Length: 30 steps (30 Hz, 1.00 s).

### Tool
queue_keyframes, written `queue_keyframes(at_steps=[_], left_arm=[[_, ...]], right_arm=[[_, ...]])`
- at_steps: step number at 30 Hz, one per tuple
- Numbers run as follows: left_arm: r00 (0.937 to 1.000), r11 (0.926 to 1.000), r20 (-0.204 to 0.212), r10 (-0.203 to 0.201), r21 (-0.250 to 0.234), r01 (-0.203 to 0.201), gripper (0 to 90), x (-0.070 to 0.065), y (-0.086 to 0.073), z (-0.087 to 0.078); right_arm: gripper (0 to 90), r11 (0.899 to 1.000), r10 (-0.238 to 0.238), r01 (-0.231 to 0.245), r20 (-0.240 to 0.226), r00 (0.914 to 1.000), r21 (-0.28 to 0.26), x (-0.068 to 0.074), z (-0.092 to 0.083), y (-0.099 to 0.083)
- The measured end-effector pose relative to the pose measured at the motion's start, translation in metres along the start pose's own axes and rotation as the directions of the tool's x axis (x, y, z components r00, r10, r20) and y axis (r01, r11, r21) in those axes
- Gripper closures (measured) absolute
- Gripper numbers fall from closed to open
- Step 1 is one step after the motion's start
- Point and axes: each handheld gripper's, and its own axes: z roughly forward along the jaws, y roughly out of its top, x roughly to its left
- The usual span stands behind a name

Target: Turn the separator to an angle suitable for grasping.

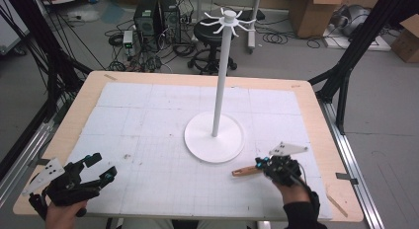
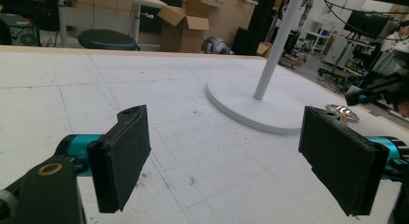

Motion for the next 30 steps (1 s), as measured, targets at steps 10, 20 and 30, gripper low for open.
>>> queue_keyframes(at_steps=[10, 20, 30], left_arm=[[1.0000, 1.0000, -0.004, -0.006, 0.000, 0.006, 18.8, 0.002, -0.001, -0.001], [1.0000, 1.0000, -0.001, -0.009, 0.003, 0.009, 18.8, 0.001, -0.001, -0.001], [1.0000, 1.0000, 0.000, -0.008, 0.003, 0.008, 18.9, 0.001, -0.001, 0.000]], right_arm=[[88.9, 0.983, 0.049, -0.074, 0.147, 0.9880, 0.169, -0.037, 0.037, 0.006], [89.3, 0.974, 0.054, -0.095, 0.193, 0.9797, 0.207, -0.047, 0.043, 0.005], [89.3, 0.965, 0.026, -0.076, 0.198, 0.9798, 0.250, -0.044, 0.030, -0.003]])
